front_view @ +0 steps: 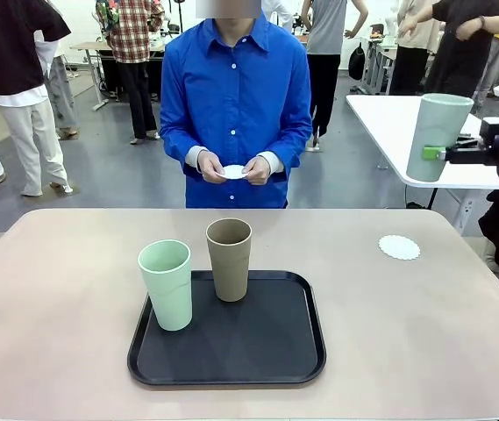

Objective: Place coasters on the table and set cups on them.
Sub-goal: Pick up one Reusable plastic cup and place it on a coaster set by the human.

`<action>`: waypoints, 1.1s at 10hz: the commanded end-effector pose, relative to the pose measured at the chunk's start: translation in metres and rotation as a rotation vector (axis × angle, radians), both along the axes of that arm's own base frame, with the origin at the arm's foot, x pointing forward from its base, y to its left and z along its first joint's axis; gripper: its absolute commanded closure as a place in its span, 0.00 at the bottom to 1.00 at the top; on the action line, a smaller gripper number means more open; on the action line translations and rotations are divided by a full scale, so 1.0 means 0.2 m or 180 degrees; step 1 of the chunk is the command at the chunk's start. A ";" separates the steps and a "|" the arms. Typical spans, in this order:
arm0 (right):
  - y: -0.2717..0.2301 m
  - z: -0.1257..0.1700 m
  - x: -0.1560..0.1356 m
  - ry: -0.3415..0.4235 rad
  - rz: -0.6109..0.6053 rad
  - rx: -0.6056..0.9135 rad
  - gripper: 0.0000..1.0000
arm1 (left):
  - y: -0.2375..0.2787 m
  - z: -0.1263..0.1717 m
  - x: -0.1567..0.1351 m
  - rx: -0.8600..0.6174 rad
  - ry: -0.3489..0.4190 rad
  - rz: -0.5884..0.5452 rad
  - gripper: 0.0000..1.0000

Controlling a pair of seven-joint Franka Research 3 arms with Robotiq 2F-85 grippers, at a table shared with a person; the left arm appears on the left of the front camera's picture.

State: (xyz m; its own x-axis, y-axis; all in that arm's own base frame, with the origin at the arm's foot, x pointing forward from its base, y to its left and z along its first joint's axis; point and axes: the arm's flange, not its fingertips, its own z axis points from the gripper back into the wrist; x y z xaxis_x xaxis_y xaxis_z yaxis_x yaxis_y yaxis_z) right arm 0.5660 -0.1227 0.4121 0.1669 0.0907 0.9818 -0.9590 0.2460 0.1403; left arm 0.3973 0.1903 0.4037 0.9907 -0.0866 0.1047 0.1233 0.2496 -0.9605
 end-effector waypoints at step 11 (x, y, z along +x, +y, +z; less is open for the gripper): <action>0.01 -0.65 0.23 0.0011 0.1040 -0.0106 0.17 | 0.00 0.01 0.00 -0.0025 -0.0020 0.0009 0.00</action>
State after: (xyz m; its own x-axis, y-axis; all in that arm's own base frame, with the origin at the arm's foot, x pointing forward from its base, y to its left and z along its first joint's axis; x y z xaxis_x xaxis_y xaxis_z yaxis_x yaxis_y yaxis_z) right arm 0.6065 -0.1162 0.2796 0.1456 0.1718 0.9743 -0.9878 -0.0294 0.1528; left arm 0.3974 0.1901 0.4037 0.9907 -0.0871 0.1046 0.1234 0.2495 -0.9605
